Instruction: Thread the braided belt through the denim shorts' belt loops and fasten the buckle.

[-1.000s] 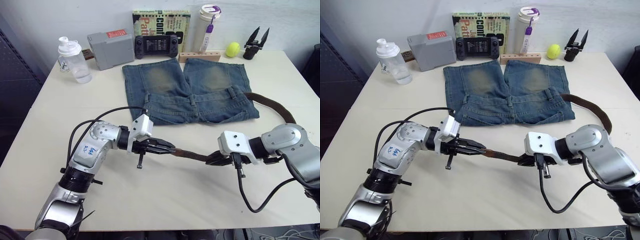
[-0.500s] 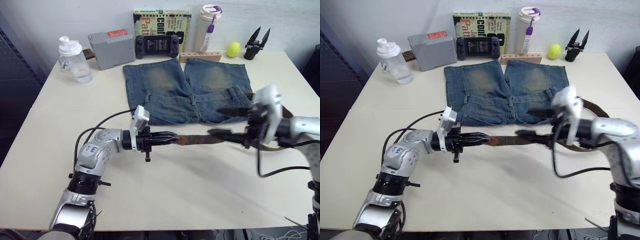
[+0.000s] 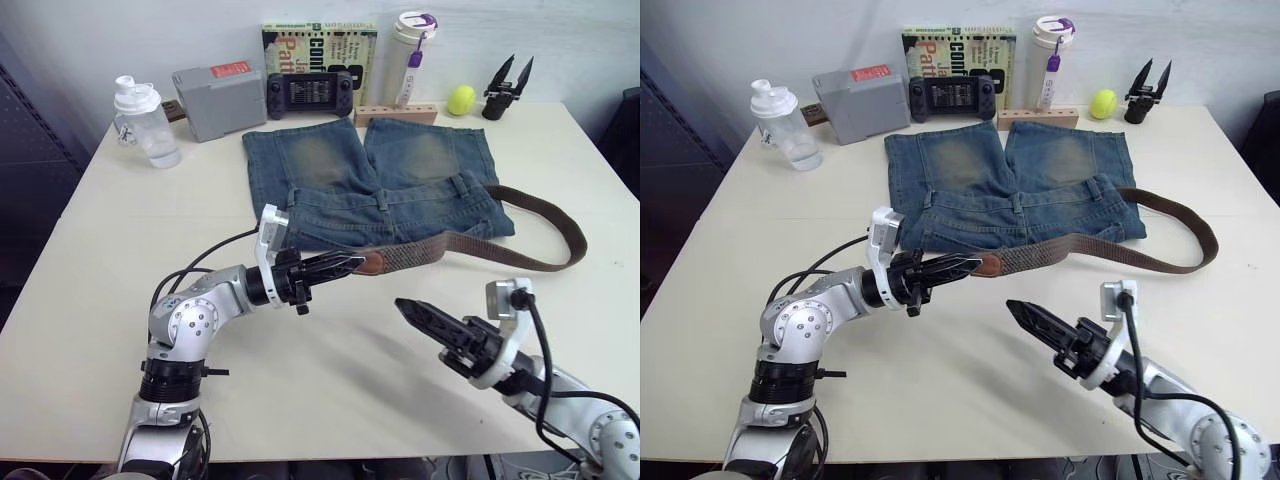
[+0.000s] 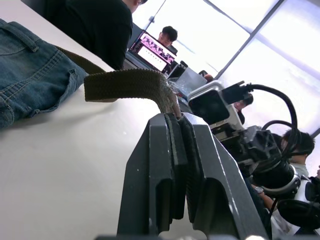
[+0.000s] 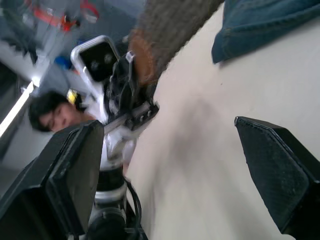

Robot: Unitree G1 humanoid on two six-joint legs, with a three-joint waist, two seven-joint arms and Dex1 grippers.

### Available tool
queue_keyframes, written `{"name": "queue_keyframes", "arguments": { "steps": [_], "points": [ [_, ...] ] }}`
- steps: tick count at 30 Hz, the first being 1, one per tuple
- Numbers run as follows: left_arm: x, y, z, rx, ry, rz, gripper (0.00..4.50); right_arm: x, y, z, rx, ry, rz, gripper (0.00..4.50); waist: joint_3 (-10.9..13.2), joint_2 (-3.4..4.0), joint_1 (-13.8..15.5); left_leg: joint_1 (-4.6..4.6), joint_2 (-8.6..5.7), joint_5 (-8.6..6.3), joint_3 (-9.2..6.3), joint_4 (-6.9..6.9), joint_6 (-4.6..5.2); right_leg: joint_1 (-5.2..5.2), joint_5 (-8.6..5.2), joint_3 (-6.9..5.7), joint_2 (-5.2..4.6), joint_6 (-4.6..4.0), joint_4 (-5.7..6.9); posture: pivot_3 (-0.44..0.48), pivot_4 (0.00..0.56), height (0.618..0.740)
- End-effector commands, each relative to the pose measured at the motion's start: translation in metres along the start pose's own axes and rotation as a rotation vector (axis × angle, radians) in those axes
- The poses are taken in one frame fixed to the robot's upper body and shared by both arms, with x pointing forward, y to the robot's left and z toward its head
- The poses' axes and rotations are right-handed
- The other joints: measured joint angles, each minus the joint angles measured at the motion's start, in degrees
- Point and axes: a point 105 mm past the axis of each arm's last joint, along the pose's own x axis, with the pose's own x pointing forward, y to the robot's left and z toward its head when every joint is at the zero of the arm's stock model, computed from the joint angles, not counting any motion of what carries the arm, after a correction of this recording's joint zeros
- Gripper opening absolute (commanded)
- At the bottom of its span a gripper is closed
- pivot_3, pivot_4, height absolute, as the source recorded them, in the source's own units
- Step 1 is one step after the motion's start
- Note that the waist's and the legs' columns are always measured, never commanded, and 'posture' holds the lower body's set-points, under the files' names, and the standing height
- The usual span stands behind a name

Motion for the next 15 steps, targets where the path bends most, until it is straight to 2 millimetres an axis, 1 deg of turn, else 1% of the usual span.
{"name": "queue_keyframes", "arguments": {
  "steps": [1, 3, 6, 8, 14, 15],
  "points": [
    [0.001, -0.010, 0.007, 0.023, -0.017, -0.036, 0.00, 0.013, 0.008, 0.020, 0.081, -0.181, 0.053, 4.48, 0.0, 0.00, 0.1, 0.00, -0.01, 0.00, 0.00, 0.00, 0.00, 0.00, 0.00, 0.00, 0.00, 0.00, -0.01, 0.000, 0.150, 0.731],
    [0.001, -0.009, 0.008, 0.023, -0.016, -0.037, 0.00, 0.016, 0.007, 0.030, 0.112, -0.265, 0.078, 4.48, 0.0, 0.00, 0.1, -0.01, -0.02, 0.00, -0.01, 0.00, 0.00, 0.00, 0.00, 0.00, 0.01, 0.00, -0.01, 0.000, 0.150, 0.731],
    [0.002, -0.008, 0.010, 0.021, -0.026, -0.037, 0.00, 0.017, -0.002, 0.040, 0.139, -0.351, 0.060, 4.48, 0.0, 0.01, 0.1, -0.02, -0.03, 0.00, -0.02, -0.02, 0.00, 0.00, 0.00, -0.01, 0.00, 0.00, -0.02, 0.000, 0.150, 0.731],
    [0.002, -0.007, 0.011, 0.024, -0.026, -0.035, 0.00, 0.016, -0.003, 0.046, 0.153, -0.393, 0.072, 4.48, 0.0, 0.01, 0.1, -0.02, -0.03, 0.00, -0.02, -0.03, 0.00, 0.00, 0.00, 0.00, 0.00, 0.00, -0.02, 0.000, 0.150, 0.731],
    [0.000, -0.003, 0.014, 0.029, -0.025, -0.023, 0.00, 0.017, 0.002, 0.041, 0.144, -0.370, 0.090, 4.48, 0.0, 0.02, 0.0, -0.02, -0.01, 0.00, -0.01, -0.05, 0.00, -0.02, 0.00, 0.00, 0.02, 0.00, -0.02, 0.000, 0.150, 0.731],
    [0.000, -0.002, 0.014, 0.030, -0.024, -0.020, 0.00, 0.017, 0.002, 0.039, 0.149, -0.369, 0.092, 4.25, 0.0, 0.02, 0.0, -0.02, -0.01, 0.00, -0.01, -0.05, 0.00, -0.03, 0.00, 0.00, 0.02, 0.00, -0.02, 0.000, 0.150, 0.731]
  ]
}}
